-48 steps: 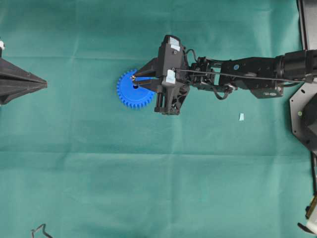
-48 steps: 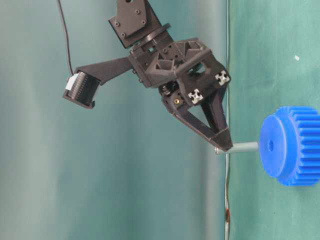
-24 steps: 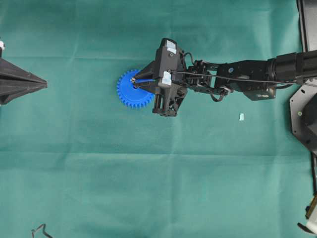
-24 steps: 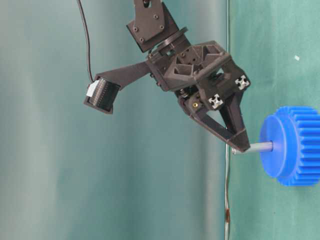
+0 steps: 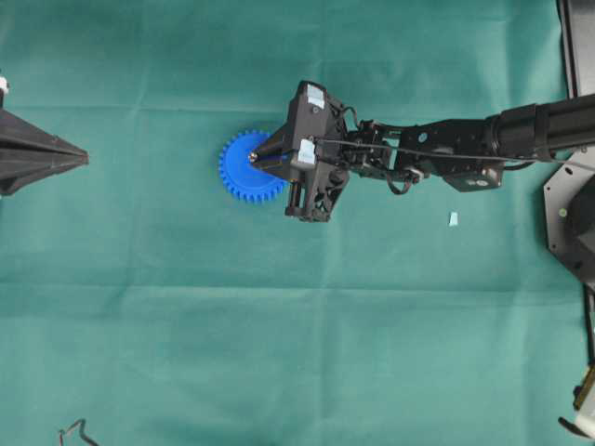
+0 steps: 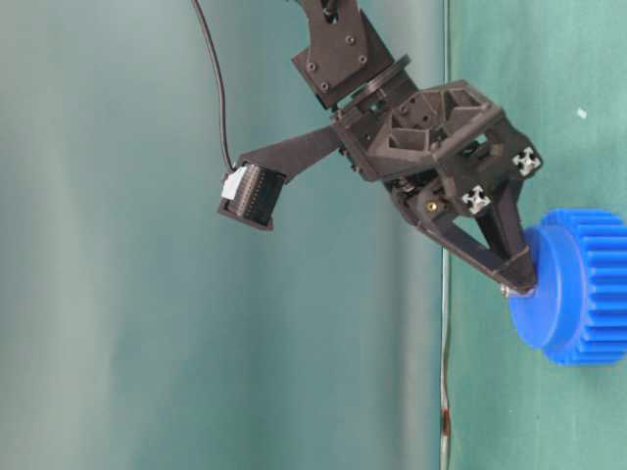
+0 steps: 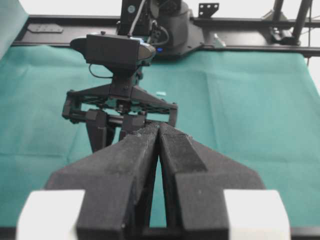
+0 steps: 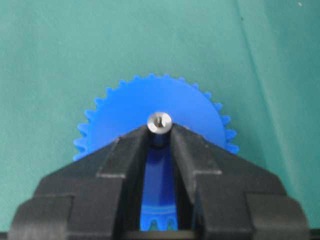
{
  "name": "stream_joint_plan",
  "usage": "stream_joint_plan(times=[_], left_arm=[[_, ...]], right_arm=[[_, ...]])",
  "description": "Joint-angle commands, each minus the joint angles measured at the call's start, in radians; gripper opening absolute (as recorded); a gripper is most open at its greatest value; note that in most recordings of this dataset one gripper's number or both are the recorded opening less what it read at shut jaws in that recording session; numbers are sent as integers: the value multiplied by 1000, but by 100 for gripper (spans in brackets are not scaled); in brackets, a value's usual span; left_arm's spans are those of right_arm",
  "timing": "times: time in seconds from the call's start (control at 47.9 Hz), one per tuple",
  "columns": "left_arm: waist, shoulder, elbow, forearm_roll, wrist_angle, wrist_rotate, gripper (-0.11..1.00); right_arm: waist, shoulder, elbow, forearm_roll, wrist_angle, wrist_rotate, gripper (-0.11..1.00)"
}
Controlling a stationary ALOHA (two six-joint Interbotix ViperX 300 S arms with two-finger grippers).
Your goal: Insert the shaft into the center hole of the gear.
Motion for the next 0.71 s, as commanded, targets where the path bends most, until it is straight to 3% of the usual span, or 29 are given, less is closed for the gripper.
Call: stream_joint_plan(times=[0.0,0.522,0.564,0.689], left_arm=[[0,6,-21,3,-6,-2,0],[0,6,-23,2,-6,-2,0],[0,6,-23,2,-6,-2,0],[0,6,-23,2,-6,-2,0]], right_arm=[[0,-9,-9,3,-5,-2,17],[-2,-11,-14,3,37,0,18],[0,-15,-14,3,38,0,26],[0,-46,-14,3,40,-2,63]])
